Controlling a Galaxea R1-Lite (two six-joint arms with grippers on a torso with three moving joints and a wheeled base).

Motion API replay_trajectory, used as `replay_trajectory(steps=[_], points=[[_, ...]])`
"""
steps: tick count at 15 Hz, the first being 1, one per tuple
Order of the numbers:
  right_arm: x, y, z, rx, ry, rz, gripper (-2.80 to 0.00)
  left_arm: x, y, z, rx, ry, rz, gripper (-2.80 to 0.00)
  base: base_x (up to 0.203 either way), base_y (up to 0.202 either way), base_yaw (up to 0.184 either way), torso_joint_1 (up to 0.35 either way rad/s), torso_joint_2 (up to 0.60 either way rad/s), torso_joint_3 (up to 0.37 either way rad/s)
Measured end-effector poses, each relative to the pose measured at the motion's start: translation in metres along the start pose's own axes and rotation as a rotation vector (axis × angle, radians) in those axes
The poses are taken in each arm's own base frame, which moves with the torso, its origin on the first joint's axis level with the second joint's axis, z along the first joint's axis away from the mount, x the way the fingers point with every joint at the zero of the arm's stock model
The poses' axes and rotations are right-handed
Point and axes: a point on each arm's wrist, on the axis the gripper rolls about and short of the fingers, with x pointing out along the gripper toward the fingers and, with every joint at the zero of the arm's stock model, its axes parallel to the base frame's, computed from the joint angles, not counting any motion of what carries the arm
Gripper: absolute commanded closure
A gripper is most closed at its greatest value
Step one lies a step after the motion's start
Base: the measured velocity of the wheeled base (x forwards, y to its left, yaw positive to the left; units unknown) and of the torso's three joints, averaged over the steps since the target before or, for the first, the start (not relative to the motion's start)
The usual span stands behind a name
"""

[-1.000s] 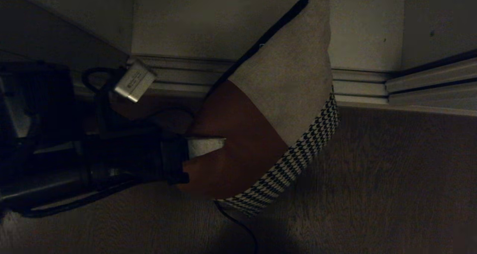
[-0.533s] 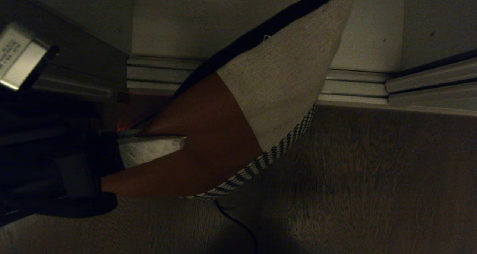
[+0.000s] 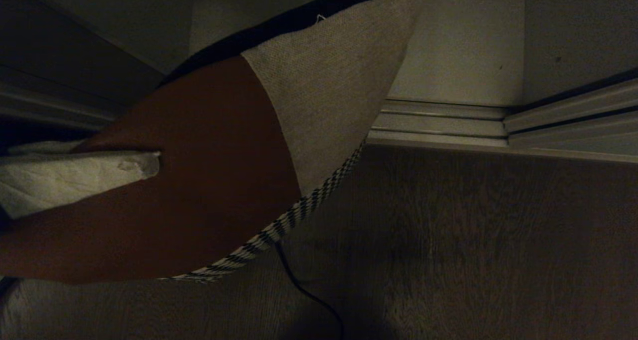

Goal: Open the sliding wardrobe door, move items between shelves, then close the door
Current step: Place the pillow on the higher shelf

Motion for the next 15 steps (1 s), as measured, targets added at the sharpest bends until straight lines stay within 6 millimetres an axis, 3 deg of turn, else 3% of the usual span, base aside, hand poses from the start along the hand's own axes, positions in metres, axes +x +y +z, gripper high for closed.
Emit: replay_trajectory(steps=[15], points=[[0.000,0.000,0.000,0.000,0.000,0.000,0.00,-0.016,-0.008,-0.004,0.012,-0.013,-0.084,0.00,0.000,0.000,0.000,0.002,0.00,0.204]])
